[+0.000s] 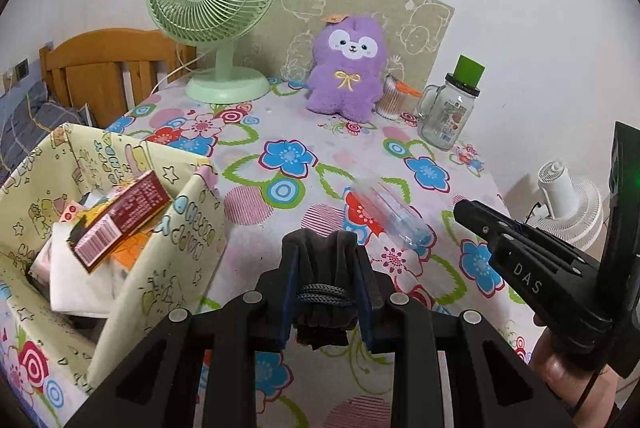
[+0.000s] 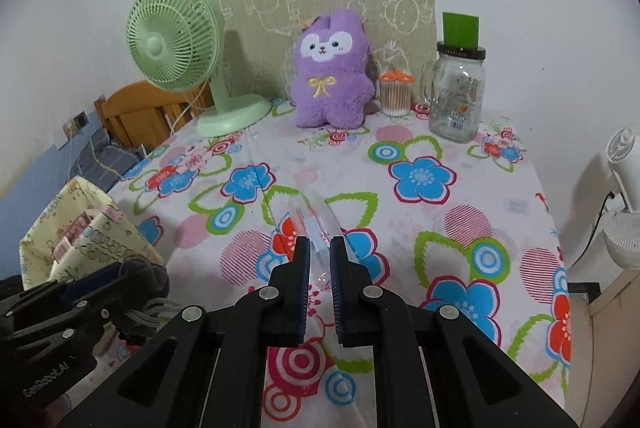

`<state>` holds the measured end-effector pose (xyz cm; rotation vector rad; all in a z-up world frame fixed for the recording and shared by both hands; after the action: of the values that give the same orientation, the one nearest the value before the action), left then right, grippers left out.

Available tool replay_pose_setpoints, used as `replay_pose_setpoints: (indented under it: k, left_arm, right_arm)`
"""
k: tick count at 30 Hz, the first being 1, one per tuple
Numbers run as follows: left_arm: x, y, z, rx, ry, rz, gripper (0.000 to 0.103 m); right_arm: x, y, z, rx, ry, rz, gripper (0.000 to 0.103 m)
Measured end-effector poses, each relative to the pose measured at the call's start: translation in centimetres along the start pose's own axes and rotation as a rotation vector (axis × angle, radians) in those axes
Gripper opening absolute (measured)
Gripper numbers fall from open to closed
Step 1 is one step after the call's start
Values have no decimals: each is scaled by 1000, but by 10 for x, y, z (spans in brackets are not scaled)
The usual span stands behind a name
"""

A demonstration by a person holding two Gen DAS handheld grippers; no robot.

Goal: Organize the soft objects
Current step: 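Lift the grey pouch with the left gripper while the right gripper lifts the pen case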

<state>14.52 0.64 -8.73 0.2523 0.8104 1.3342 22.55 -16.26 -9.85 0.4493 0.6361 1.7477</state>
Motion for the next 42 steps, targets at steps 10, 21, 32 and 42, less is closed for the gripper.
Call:
replay_pose_setpoints:
  k: [10,21,32,42]
  left_arm:
    - [2,1,-3,8,-4,10,25]
    - [1,-5,-6,25,-15,8,25]
    - [5,0,-2,10,-1,3,26]
    - [7,27,7,-32,-3,-21,26]
  right_arm:
    - [20,-38,-2,78,144,0,38]
    - [17,-74,-7,101,149,-20,74]
    - [12,-81,-9,149,93,-15,28]
    - [15,-30,13,44,37,8,28]
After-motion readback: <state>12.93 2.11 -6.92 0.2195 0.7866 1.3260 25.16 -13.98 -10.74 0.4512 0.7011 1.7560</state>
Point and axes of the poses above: each gripper's, at about its wrist camera, not at the fingertips, and y roughly against the way its jaws point, x to its left, z to its top, the point moved 2 cm from there along -y, roughly the way its jaws point, and after that the axes turned 14 degrees about -z, right-handed, at the moved point
